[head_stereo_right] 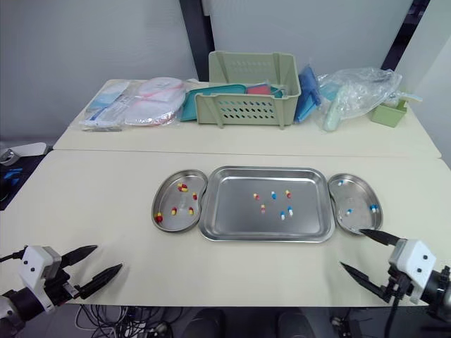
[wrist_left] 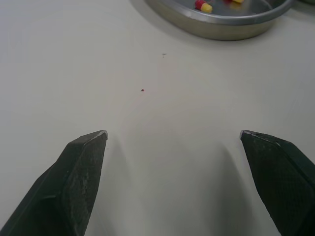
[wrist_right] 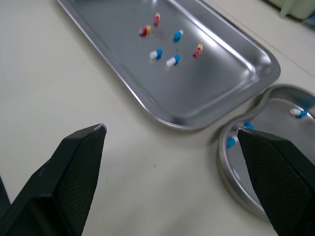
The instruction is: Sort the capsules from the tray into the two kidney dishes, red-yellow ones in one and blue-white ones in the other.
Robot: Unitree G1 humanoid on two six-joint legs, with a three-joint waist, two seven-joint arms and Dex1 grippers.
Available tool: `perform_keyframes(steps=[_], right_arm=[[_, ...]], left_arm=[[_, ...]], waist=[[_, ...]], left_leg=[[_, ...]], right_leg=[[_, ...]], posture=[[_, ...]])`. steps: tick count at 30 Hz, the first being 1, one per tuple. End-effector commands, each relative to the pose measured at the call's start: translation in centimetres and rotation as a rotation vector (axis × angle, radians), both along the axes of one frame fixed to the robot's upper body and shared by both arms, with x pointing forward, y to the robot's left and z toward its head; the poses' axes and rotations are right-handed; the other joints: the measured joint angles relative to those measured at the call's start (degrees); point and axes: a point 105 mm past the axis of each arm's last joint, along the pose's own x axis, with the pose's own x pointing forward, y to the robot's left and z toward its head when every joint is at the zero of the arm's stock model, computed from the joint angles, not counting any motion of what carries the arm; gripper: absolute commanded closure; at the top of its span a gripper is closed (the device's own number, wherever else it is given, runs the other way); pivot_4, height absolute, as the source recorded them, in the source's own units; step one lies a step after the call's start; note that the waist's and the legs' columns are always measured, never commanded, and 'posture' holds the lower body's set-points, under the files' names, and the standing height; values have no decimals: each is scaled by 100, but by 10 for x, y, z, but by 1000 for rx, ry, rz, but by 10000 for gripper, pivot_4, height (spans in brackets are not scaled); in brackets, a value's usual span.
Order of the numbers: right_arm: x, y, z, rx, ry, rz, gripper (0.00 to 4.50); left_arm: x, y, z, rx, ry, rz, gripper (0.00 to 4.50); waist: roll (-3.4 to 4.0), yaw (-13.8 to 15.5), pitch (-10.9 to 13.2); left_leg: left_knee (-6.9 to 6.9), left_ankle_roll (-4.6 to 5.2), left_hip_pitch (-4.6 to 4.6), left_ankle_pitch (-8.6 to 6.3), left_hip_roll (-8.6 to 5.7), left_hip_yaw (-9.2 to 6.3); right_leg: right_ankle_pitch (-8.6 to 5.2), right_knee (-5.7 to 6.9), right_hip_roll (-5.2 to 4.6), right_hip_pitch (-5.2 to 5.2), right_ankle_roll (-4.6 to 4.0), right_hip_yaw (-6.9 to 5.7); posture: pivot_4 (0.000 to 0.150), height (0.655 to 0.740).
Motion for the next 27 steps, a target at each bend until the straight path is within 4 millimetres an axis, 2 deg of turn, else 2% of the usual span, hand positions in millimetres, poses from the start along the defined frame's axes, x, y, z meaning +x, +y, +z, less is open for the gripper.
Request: perform_keyframes(steps=[1,5,13,15,20,23,26,27], right_arm=[[3,19,4,55,-21,27,268],[8,29,4,79,-22,43,268],[9,53,6,102,-17,92,268],[7,59,6,109,-7,109,268],[5,68,3,101,15,156,268],[8,69,2,102,16,154,268],[6,70,-2,107,27,154,0],[6,70,-3,112,32,147,0]], left_arm=[[0,-9,17,-14,-52,-7,0],[7,-27,29,-33,-90,-55,0],[32,-96,59,-87,-172,-259,0],[37,-104,61,-82,-160,-271,0],[48,-140,60,-69,-122,-354,0],[59,-176,59,-115,-119,-428,0],[78,-201,61,-144,-124,-450,5794],[85,-207,62,-153,-125,-450,9125]], waist=[[0,2,0],[-2,4,-2],[-2,11,-2],[-2,8,-2],[-1,2,-2],[2,14,-3],[-5,37,-4],[-5,33,-4]], left_leg=[[0,0,0,0,0,0],[2,0,0,0,-2,0],[3,0,-1,0,-4,-1],[3,0,0,0,-3,-2],[5,0,1,0,-4,-3],[6,0,1,0,-5,-3],[11,0,-1,1,-8,-4],[12,0,-2,0,-9,-5]], right_leg=[[0,0,0,0,0,0],[0,0,0,0,0,0],[0,0,0,1,0,0],[0,1,0,1,0,-1],[1,4,1,1,1,0],[1,4,1,1,1,-1],[3,3,0,4,5,-2],[3,3,0,4,5,-2]], posture=[[1500,7400],[1500,7400],[1500,7400],[1500,7400],[1500,7400],[1500,7400],[1500,7400],[1500,7400]])
